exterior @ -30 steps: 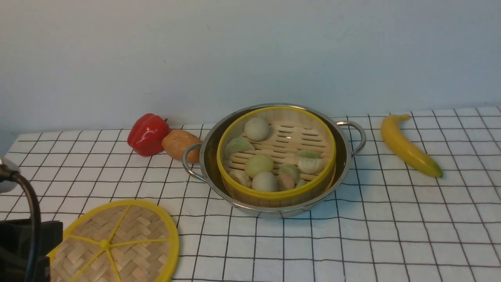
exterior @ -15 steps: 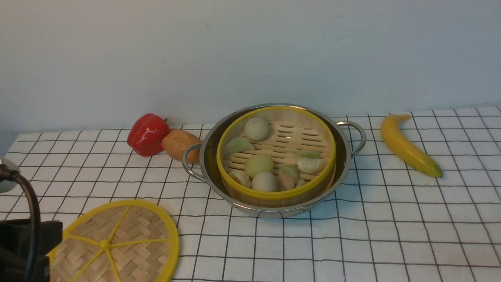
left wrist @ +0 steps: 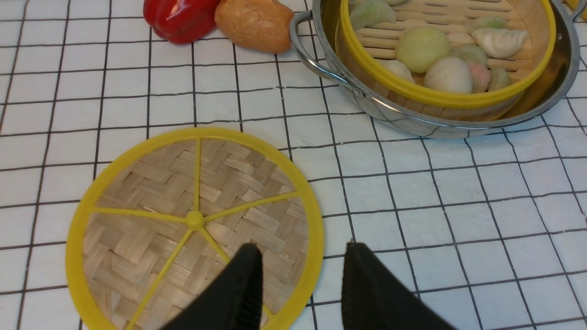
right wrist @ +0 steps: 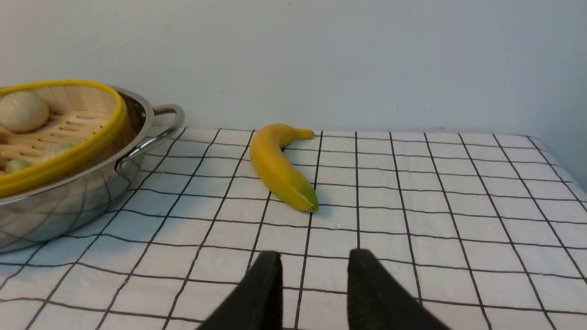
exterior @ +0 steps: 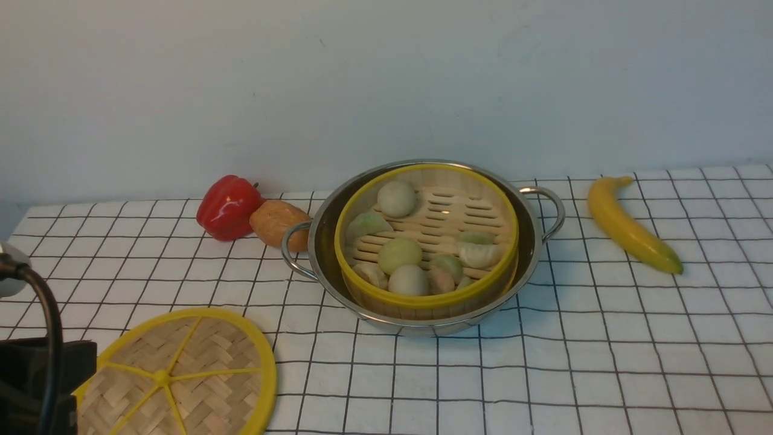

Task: Place the steamer in the pot on the white tablecloth, and put the lid on the steamer.
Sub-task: 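Grasp the bamboo steamer lid lying on the table by its centre knob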

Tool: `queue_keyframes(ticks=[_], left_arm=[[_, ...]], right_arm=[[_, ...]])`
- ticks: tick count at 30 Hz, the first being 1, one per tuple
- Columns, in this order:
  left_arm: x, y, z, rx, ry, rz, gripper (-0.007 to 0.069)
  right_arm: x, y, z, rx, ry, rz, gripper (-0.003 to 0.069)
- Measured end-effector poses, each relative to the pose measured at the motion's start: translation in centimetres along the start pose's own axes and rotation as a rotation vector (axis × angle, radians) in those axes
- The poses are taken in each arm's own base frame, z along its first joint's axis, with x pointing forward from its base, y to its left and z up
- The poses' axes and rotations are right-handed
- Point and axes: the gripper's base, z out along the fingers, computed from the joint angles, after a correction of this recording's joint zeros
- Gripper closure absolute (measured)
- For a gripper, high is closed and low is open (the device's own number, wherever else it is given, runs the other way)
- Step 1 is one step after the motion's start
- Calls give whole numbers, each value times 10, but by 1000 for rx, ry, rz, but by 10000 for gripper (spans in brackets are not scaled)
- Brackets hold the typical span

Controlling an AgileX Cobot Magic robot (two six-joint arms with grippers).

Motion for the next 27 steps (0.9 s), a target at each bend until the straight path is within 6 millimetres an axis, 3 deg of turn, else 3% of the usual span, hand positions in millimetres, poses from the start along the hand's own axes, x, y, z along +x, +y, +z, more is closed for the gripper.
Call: queue_keyframes(ticks=[27], left_arm=[[0,0,0,0,0,0,382]], right_arm=[[2,3,0,-43,23,46,419]])
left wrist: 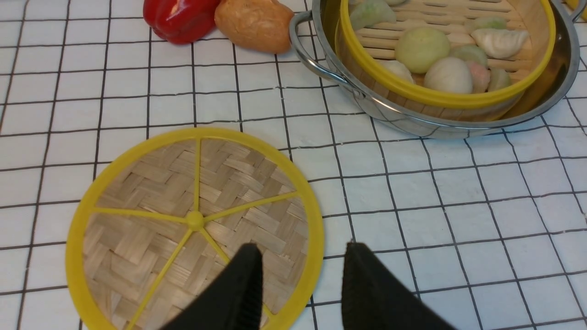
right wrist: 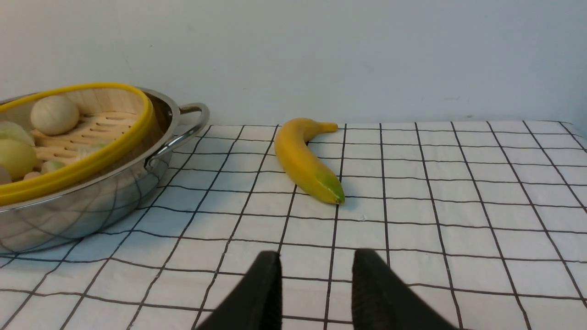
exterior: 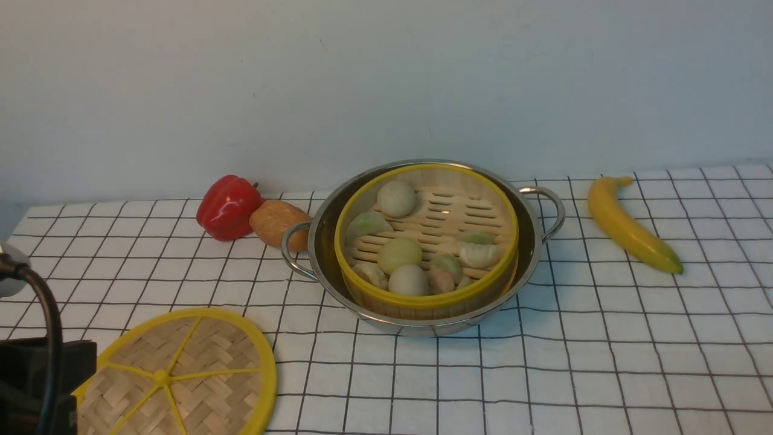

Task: Place the steamer in the pot on the white tablecloth, and put the lid on the steamer.
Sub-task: 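Grasp the bamboo steamer lid lying on the table by its centre knob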

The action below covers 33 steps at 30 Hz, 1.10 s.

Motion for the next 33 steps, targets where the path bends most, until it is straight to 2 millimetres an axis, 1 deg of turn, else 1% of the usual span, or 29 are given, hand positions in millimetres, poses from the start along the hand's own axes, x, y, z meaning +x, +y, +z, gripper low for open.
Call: queue_keyframes(ticks=[18,28,33], left_arm=[[-1,0,0,-2,-9,0,382],[-15,3,-1,-36,-161,-5,382],[-20,-1,-2,24,-223,-76,382]], right_arm=[[0,0,0,0,0,1,419],[0,0,0,0,0,1,419],[0,0,0,0,0,1,419]])
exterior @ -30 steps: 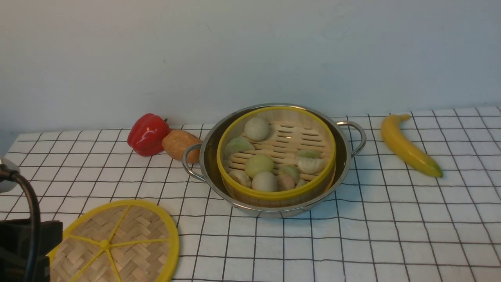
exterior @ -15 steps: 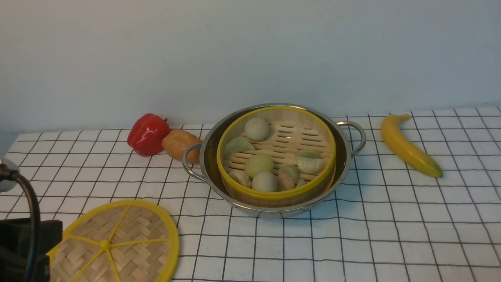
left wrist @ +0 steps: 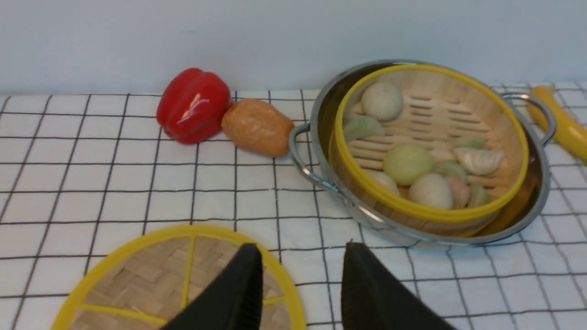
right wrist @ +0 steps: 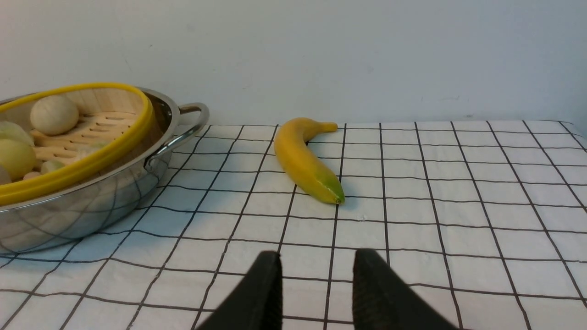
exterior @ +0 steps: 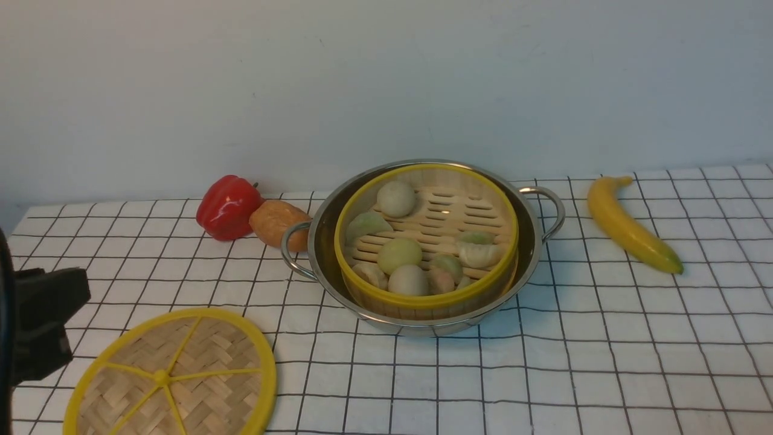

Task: Place the steamer in the pot on the white tablecloth, and put the lid on the steamer.
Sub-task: 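Grasp the bamboo steamer lid lying on the table by its centre knob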

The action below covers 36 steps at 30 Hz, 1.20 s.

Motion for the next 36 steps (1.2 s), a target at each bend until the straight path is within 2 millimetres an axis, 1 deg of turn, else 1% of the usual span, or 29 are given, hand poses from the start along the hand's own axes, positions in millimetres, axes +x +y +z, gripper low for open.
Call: queue_keyframes(ticks=[3,5,7,10,11,12,14,16,17,20,22,24,25,26,28,30,31,32,34,36], left_arm=[[-4,-1,2,16,-3,-7,382],[-5,-1,6,24,39,4,382],[-4,0,16,31,149,13,382],[3,8,39,16,397,41,382],[4,11,45,4,442,54,382],[4,12,46,5,452,52,382],[6,20,63,-28,546,78,382],[6,23,69,-43,574,90,382],[7,27,77,-54,606,99,382],[10,31,89,-59,651,96,382],[14,36,104,-64,694,93,382],[15,38,111,-70,703,94,382],[19,43,124,-81,729,108,382],[20,44,126,-83,734,109,382],[26,51,141,-100,771,132,382],[31,56,152,-110,799,143,382],[31,56,152,-111,798,146,382],[38,59,162,-112,831,146,382],[41,61,167,-112,847,145,382],[48,64,178,-109,867,150,382]], right_arm=[[0,0,0,0,0,0,419],[0,0,0,0,0,-1,419],[0,0,0,0,0,-1,419],[0,0,0,0,0,-2,419],[0,0,0,0,0,-2,419],[0,0,0,0,0,-2,419],[0,0,0,0,0,-1,419],[0,0,0,0,0,-1,419],[0,0,0,0,0,-1,419],[0,0,0,0,0,0,419],[0,0,0,0,0,0,419],[0,0,0,0,0,0,419],[0,0,0,0,0,0,419],[0,0,0,0,0,0,419],[0,0,0,0,0,0,419],[0,0,0,0,0,0,419],[0,0,0,0,0,0,419],[0,0,0,0,0,0,419],[0,0,0,0,0,0,419],[0,0,0,0,0,0,419]])
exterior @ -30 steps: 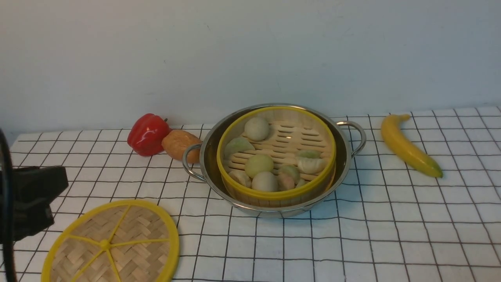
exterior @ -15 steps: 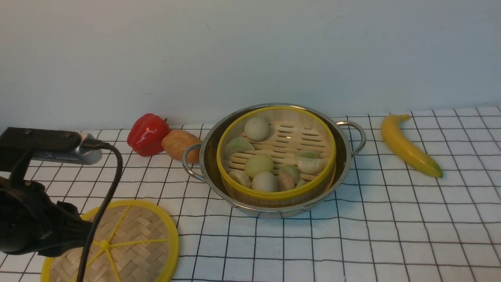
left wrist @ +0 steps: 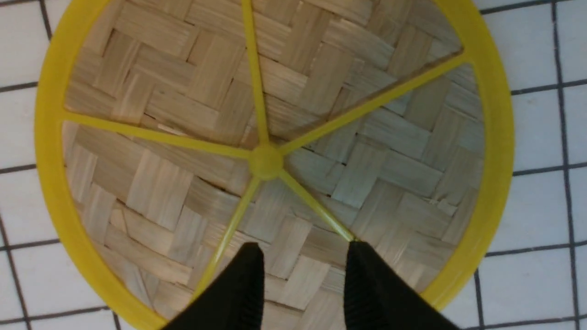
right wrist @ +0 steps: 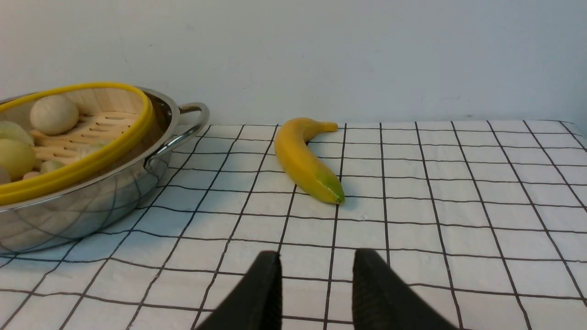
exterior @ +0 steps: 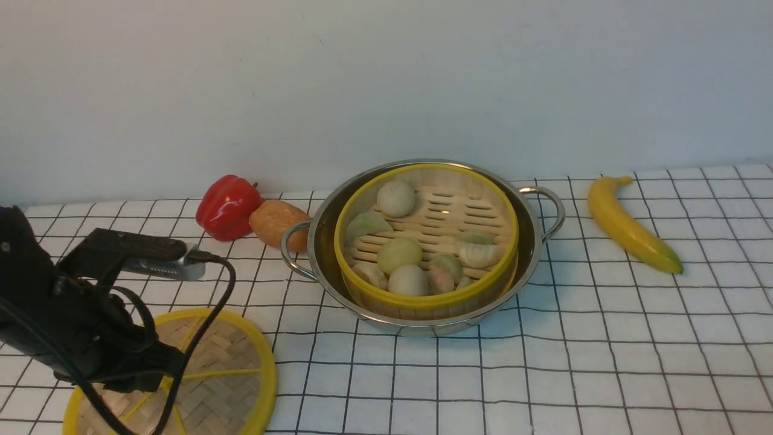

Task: Place the steamer in the pot on the white tablecloth, and put the lid on the steamer.
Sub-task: 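Grasp the bamboo steamer lid lying on the table by its centre knob, then place the yellow bamboo steamer lid onto the steamer in the pot with the left gripper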

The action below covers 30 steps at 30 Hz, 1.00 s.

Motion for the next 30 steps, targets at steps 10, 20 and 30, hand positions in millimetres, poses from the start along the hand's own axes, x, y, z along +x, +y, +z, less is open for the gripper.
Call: queue_keyframes(ticks=[10,20,30], left_arm=[[-13,6,38,-10,1,31,382],[-17,8,54,-12,20,-2,452],[-43,10,-2,19,77,50,508]], right_arm=[[0,0,0,0,0,0,419],[0,0,0,0,0,0,419],[0,0,0,0,0,0,419]])
